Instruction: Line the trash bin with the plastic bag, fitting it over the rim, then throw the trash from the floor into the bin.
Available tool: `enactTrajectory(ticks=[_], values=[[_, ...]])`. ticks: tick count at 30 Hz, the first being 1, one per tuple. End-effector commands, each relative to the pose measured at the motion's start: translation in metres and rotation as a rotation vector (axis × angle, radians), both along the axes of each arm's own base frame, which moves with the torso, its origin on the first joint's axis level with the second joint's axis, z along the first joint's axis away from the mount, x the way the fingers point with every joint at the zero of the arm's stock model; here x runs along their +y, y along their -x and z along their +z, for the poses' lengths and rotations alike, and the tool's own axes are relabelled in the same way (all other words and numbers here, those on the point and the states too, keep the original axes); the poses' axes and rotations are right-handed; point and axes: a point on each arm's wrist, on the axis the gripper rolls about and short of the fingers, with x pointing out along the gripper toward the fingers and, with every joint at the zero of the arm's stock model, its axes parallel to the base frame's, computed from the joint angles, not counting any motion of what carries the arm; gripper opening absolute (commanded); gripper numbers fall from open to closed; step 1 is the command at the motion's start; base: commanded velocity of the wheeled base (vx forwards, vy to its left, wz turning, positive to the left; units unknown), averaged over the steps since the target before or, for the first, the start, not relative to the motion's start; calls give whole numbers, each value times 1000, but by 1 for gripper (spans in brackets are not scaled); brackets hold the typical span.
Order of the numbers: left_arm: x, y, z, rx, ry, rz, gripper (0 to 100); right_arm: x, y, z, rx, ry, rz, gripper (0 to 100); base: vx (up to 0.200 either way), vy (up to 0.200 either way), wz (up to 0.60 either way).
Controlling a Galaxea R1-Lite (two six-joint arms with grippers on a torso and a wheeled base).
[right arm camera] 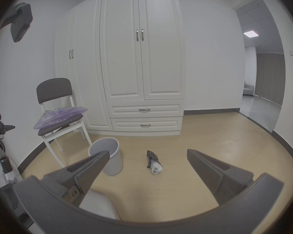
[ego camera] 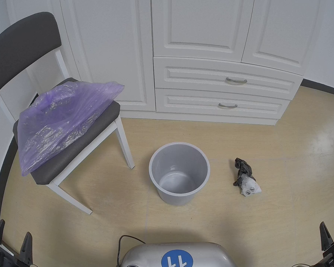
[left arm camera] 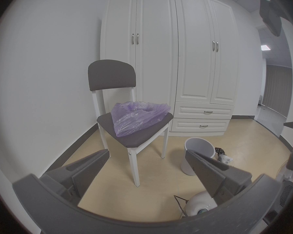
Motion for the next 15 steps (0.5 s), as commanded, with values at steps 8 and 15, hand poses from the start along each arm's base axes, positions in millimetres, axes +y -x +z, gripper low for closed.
enactTrajectory(ticks=[8,15], values=[[0,0,-5,-2,4,0,100,0,0,-5,1,1,-1,100,0,0,0],[0,0,-5,-1,6,-2,100,0,0,-5,1,4,-1,100,0,0,0]])
